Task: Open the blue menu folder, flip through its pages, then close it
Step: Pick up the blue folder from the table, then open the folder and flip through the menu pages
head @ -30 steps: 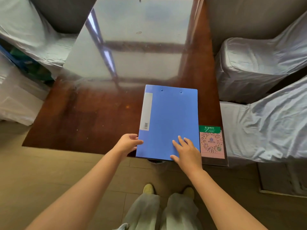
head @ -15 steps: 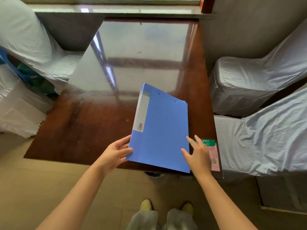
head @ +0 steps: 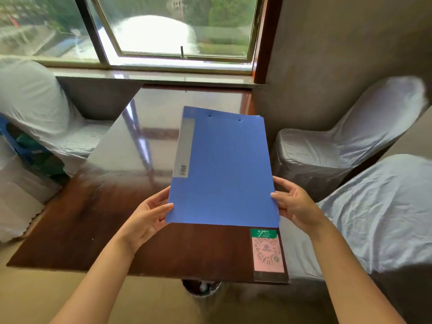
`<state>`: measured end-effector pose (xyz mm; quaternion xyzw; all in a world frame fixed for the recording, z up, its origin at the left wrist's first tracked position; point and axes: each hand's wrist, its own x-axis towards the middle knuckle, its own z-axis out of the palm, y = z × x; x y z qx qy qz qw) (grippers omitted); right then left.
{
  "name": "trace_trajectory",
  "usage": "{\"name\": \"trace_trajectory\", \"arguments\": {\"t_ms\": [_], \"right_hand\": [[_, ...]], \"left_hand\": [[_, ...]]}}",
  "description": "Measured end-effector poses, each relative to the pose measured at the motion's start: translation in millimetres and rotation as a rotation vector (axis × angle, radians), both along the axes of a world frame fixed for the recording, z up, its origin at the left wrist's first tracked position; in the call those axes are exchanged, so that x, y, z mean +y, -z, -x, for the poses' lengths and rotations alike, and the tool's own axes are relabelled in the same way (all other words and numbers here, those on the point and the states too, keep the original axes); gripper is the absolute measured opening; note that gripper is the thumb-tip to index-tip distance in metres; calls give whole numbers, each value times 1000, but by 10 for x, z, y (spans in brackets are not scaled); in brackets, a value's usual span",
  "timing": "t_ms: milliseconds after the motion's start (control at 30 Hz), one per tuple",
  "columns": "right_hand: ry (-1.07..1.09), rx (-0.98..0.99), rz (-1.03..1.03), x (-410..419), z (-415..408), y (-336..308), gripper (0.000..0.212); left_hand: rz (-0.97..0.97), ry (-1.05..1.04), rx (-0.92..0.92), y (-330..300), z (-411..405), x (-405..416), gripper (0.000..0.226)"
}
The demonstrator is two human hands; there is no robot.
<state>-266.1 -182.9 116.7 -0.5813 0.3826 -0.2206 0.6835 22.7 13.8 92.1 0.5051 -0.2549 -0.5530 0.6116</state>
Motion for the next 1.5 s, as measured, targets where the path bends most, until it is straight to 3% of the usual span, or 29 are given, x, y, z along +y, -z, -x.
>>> {"name": "trace_trajectory", "arguments": {"t_ms": [167, 333, 433, 500, 567, 867, 900, 1000, 1133, 1200, 1267, 1367, 1500], "right_hand": [[-75, -92, 67, 7, 179, -185, 39], [55, -156, 187, 11, 248, -329, 39], [73, -158, 217, 5, 294, -422, 42], [63, -164, 219, 3, 337, -470, 42], [50, -184, 224, 5, 378, -516, 39], [47, -303, 261, 99, 363, -644, 39], [67, -305, 260, 105, 361, -634, 39], [86, -287, 253, 86, 412, -602, 42], [94, -221, 290, 35, 538, -503, 47], [116, -240, 297, 17, 582, -465, 44], [138, -269, 295, 0, 599, -470, 41], [166, -273, 299, -57, 615, -491, 42], [135, -227, 333, -52, 611, -467, 44]], "left_hand": [[55, 20, -133, -241, 128, -123, 57], [167, 4, -669, -490, 439, -278, 88], [178, -6, -1192, -504, 624, -322, 105], [260, -99, -1345, -492, 700, -347, 102], [341, -155, -1375, -494, 745, -359, 93], [299, -239, -1042, -402, 911, -431, 60], [292, -246, -960, -377, 946, -430, 60], [280, -309, -628, -315, 995, -425, 88], [329, -446, -289, -368, 1000, -467, 43], [357, -437, -102, -458, 937, -489, 47], [323, -339, -99, -558, 881, -479, 50], [206, -281, -155, -578, 826, -412, 23], [196, -314, -74, -379, 881, -316, 31]]}}
